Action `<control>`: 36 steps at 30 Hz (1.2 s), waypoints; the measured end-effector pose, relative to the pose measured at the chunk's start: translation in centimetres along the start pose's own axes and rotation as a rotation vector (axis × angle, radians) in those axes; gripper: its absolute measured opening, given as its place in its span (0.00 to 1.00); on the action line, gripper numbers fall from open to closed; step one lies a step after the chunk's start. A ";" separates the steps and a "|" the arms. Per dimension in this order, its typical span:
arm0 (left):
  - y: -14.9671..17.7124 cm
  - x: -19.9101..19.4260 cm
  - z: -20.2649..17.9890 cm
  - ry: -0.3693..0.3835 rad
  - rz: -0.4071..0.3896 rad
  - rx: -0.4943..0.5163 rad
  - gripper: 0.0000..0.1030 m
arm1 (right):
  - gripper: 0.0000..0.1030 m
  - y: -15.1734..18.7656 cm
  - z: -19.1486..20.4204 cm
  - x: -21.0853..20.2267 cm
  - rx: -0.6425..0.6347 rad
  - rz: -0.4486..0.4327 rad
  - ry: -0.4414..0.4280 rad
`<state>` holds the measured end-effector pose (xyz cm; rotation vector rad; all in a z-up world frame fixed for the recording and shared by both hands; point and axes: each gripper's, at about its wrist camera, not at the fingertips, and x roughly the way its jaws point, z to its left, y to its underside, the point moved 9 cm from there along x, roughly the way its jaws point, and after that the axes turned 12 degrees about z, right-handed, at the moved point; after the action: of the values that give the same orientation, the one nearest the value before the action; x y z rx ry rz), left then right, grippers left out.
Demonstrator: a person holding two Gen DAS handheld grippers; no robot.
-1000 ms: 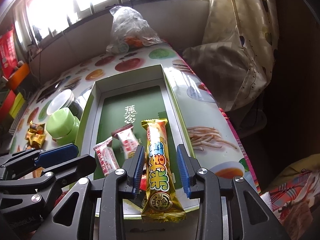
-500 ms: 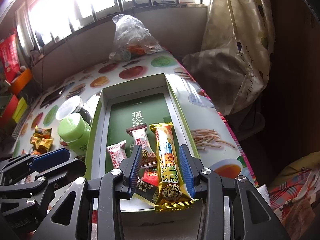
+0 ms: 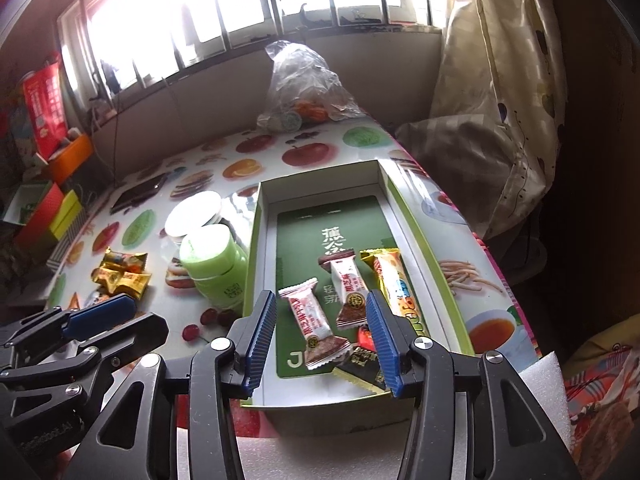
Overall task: Organize snacks
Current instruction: 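Open both tools in the box and move back toward the snack pile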
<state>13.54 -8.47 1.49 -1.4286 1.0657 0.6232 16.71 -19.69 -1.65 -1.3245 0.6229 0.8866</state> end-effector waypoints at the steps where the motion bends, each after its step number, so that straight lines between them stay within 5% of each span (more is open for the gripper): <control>1: 0.2 -0.2 0.4 -0.004 -0.004 -0.005 0.44 | 0.45 0.0 0.4 -0.1 -0.006 -0.003 -0.007; 20: 3.7 -2.7 8.4 -0.095 -0.025 -0.124 0.44 | 0.46 1.6 9.5 0.8 -0.167 0.029 -0.124; 36: 8.9 -6.1 21.5 -0.212 -0.050 -0.387 0.44 | 0.47 7.0 23.5 4.6 -0.487 0.211 -0.392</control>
<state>7.54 14.70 -1.15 -1.6707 0.7647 0.9597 11.13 4.36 -5.36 -1.4693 0.2450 1.4947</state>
